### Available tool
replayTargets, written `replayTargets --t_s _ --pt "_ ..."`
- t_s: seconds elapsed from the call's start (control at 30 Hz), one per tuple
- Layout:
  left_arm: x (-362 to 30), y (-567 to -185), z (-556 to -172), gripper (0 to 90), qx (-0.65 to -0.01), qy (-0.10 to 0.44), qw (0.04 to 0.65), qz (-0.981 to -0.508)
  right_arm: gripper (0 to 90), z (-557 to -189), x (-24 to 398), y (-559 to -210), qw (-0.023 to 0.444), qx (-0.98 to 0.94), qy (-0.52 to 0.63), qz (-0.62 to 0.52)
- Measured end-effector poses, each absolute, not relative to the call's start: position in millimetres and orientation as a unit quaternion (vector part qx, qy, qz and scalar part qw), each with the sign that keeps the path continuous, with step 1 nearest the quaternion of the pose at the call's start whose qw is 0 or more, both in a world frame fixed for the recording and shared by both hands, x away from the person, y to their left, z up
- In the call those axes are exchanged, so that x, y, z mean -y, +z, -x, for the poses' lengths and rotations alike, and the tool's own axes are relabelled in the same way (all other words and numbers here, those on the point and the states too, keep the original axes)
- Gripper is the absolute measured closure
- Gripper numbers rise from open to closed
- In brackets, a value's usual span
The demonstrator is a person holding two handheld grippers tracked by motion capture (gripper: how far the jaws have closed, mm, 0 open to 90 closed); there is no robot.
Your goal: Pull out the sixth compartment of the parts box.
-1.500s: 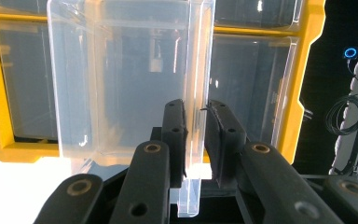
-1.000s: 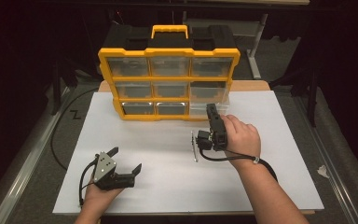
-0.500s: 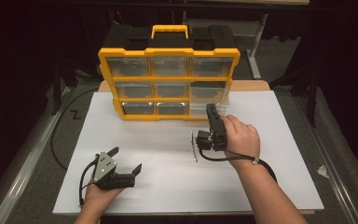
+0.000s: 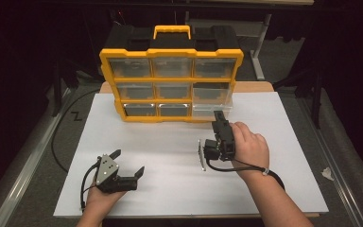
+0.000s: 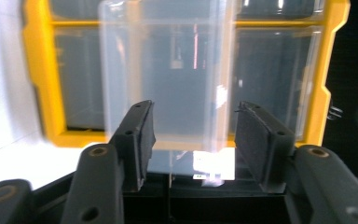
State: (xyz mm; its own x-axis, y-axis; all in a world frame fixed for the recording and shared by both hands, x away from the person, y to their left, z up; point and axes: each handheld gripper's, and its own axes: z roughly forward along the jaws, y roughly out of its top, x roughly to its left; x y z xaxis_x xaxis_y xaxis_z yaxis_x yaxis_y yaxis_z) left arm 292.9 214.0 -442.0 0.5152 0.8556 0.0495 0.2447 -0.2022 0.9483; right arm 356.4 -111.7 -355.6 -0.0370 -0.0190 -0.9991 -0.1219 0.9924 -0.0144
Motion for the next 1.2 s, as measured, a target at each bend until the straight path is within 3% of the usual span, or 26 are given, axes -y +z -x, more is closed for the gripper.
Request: replayTargets --t_s 0.53,1.2 --pt "-214.4 -441.5 -291.6 0.2 -0.387 0.308 0.5 -0.711 36.3 -340.6 124.6 -411.4 0.654 -0.754 0.043 0.056" --pt "-211.2 -442.8 -291.4 0.2 -0.389 0.302 0.5 -0.713 33.3 -317.7 187.4 -448.7 0.635 -0.771 0.045 0.016"
